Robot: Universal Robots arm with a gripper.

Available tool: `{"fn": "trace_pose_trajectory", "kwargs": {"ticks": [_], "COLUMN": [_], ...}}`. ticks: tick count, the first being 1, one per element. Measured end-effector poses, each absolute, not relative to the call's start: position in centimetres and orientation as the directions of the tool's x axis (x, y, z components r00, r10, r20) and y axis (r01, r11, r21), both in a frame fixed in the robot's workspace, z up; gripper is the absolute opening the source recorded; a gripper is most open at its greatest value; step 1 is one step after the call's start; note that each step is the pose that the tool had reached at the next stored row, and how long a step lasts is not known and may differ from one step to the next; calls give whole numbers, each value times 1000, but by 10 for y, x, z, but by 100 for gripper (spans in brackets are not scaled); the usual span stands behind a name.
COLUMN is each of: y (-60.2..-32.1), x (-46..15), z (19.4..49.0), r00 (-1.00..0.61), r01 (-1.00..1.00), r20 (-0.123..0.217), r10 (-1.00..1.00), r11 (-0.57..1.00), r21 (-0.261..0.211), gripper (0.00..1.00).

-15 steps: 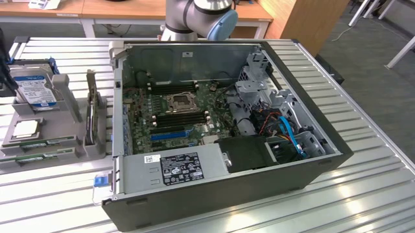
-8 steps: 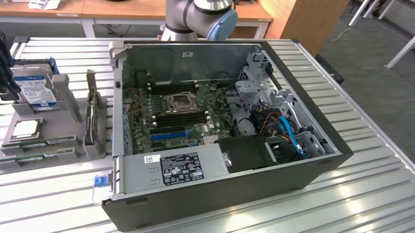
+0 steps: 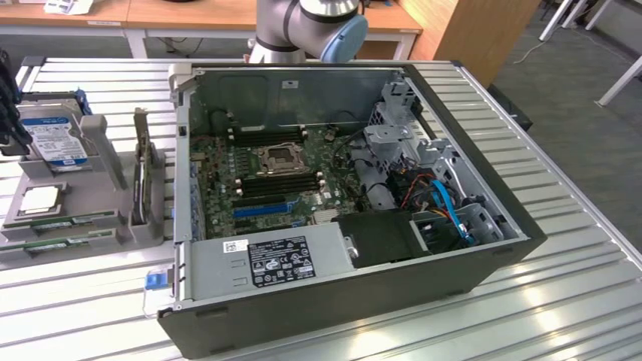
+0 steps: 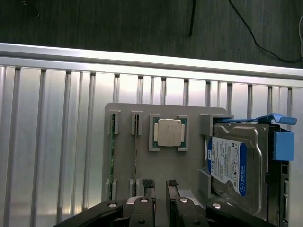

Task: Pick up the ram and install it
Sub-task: 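Pick up the ram and move it above insertion slot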

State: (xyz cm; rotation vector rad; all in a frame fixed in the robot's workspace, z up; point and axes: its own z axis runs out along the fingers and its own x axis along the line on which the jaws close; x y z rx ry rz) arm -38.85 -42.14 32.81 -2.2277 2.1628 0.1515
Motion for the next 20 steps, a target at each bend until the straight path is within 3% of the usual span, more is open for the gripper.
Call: {"fn": "trace_pose_trajectory", "kwargs": {"ticks": [2, 3, 20], "y": [-421, -421, -433], "x": [-388, -389, -389], "z": [328, 328, 328], "r00": [27, 27, 27], "r01": [-999, -999, -999], "r20": [-93, -93, -93], "r10": [-995, -995, -995], "r11": [-32, -32, -32], "r21": [44, 44, 44], "gripper": [25, 31, 31]}}
